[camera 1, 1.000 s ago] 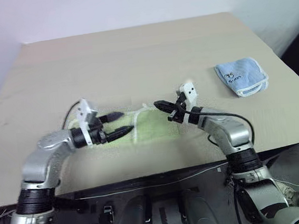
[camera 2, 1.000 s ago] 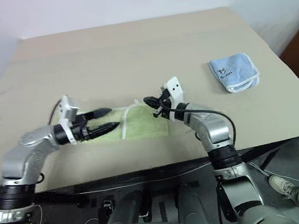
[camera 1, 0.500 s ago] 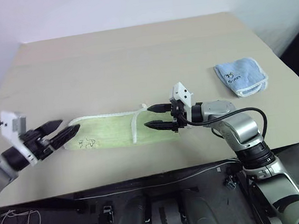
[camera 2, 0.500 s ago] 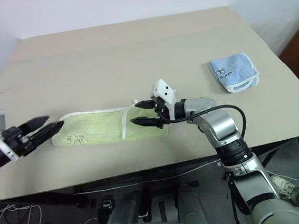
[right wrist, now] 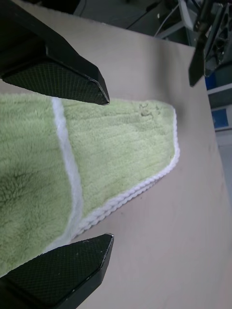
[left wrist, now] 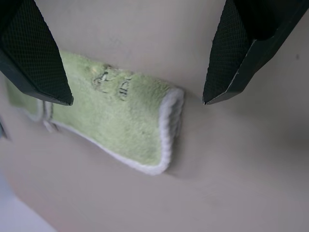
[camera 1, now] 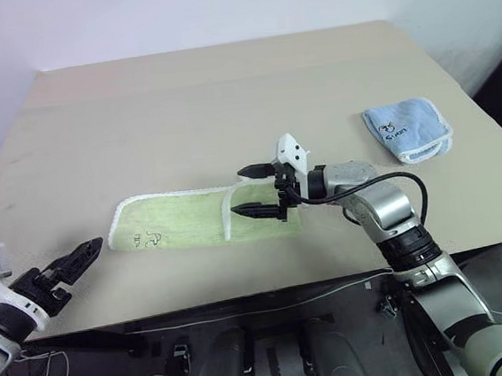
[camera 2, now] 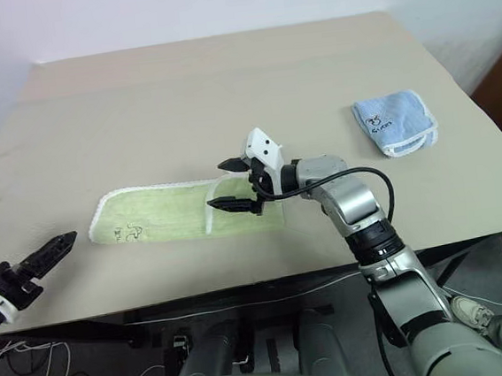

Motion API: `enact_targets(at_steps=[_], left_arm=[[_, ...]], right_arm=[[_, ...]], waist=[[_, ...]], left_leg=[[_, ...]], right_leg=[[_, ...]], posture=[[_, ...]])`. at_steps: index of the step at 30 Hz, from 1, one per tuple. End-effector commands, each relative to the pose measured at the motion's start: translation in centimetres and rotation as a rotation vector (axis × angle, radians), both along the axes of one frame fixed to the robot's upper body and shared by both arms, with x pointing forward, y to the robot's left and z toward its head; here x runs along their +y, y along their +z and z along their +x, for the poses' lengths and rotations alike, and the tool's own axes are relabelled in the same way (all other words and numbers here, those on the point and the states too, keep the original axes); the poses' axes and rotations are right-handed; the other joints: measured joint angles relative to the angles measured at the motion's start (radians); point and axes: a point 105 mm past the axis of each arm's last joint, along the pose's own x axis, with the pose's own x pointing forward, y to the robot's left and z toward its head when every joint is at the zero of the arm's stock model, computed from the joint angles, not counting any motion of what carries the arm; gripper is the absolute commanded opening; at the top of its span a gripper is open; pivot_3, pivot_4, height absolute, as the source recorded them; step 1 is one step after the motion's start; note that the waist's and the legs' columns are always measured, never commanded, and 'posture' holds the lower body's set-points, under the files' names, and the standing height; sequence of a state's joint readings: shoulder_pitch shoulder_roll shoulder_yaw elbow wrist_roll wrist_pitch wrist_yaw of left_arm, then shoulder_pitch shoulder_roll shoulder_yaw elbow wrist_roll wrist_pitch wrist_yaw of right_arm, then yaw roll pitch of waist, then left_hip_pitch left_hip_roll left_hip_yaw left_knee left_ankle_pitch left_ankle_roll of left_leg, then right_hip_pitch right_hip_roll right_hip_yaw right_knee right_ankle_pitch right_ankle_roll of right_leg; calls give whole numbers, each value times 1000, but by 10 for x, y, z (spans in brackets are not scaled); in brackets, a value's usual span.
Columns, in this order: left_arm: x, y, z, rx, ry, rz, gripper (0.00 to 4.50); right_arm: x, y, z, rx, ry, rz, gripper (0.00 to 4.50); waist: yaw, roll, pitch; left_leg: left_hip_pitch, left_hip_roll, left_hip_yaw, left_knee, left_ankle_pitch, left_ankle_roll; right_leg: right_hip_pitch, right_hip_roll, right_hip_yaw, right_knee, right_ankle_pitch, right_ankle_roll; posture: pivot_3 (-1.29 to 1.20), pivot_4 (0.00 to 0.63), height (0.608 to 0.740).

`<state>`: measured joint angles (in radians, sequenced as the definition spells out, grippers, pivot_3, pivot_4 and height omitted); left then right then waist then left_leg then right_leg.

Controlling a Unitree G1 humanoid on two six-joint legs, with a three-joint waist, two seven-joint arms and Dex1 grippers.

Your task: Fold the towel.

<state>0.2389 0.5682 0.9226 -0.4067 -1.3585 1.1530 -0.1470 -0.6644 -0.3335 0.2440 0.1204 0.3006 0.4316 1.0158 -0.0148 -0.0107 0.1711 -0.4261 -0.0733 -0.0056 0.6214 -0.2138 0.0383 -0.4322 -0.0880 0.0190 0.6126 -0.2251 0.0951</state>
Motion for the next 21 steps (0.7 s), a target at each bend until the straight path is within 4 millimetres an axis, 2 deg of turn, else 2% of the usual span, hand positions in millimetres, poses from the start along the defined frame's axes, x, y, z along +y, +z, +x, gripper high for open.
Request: enact_targets(at_steps=[1,12,17,21], left_arm=[[-5,-4,4,28,61,-112,4500],[-17,-17,22,125,142,-375,4500],[-18,-29,30,186,175,-404,4500],[-18,-25,38,167,166,-410,4500]], right_arm=[[4,12,1,-91,16,-12,4482],[-2,8,0,-103,-2,-42,4482],[-4,8,0,-102,-25,-38,4482],[-5,5,-1,-101,-40,-40,4482]], waist=[[1,0,0],[0,-1,0],[1,0,0],[4,0,-1]], left_leg=[[0,0,0,0,0,0],[0,0,0,0,0,0],[0,0,0,0,0,0],[0,0,0,0,0,0]], right_leg=[[0,0,0,0,0,0],[0,0,0,0,0,0],[0,0,0,0,0,0],[0,0,0,0,0,-1]], posture=[[0,150,740],[0,150,740],[0,150,740],[0,150,740]])
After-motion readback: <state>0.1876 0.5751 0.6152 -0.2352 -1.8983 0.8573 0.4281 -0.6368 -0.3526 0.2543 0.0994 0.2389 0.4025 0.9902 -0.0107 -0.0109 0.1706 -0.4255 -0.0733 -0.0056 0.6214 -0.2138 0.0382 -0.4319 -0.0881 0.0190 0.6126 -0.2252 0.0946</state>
